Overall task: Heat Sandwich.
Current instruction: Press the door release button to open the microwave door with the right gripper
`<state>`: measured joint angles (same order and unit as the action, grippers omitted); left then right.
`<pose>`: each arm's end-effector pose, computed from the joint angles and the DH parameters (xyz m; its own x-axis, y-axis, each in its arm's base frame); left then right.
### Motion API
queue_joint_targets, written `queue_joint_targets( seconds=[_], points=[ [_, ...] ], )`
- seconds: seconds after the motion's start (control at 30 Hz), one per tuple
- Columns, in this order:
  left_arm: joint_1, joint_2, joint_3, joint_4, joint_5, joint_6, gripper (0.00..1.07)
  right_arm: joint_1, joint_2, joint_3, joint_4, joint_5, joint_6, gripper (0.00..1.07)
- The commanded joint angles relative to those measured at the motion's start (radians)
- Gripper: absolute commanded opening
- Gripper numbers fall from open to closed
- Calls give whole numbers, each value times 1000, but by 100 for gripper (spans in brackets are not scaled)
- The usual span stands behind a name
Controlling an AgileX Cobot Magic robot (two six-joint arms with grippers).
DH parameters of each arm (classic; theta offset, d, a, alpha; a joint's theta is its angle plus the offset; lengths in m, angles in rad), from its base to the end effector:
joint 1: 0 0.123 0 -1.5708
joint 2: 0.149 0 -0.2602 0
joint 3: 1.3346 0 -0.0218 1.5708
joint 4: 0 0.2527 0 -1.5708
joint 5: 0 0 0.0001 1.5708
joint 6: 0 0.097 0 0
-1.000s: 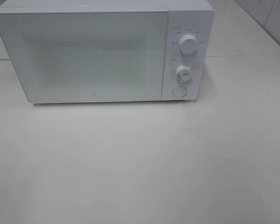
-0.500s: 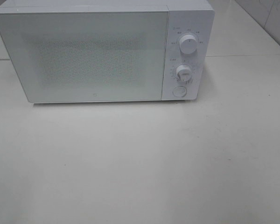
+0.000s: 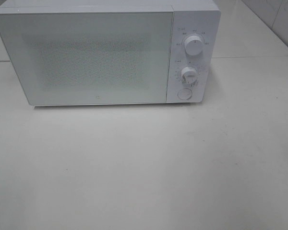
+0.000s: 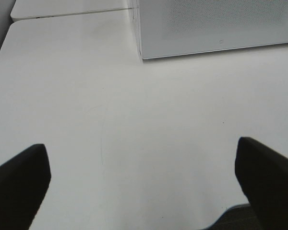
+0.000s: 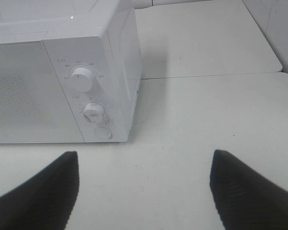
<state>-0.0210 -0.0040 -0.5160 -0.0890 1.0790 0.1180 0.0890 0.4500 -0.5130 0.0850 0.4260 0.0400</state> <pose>0.0236 -0.0081 0.2788 -0.4447 0.0849 -0.8916 0.1248 0.9917 0.0322 0.1242 0.0145 0.3027 -0.2824 0.0924 -0.9548 -0.0900 0.9884 0.1222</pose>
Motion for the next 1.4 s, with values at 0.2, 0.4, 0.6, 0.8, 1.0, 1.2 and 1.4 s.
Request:
queue_joint_targets(
  seconds=[0.2, 0.4, 0.6, 0.8, 1.0, 1.2, 1.4],
  points=[
    [-7, -8, -1, -5, -6, -3, 100, -8, 161, -4, 2, -225, 3, 74],
    [-7, -8, -1, -5, -6, -3, 100, -8, 276, 62, 2, -464, 3, 74],
    [-7, -8, -1, -5, -6, -3, 100, -7, 398, 163, 2, -769, 3, 74],
    [-7, -8, -1, -5, -6, -3, 100, -7, 536, 243, -33, -1072, 3, 74],
    [-7, -8, -1, -5, -6, -3, 100, -5, 662, 279, -58, -1225, 6, 74],
    [-7, -8, -1, -5, -6, -3, 100, 58, 875, 284, -51, -1322, -9, 74],
    [-7, -8, -1, -5, -6, -3, 100, 209, 1030, 284, 125, -1496, -82, 74]
  ],
)
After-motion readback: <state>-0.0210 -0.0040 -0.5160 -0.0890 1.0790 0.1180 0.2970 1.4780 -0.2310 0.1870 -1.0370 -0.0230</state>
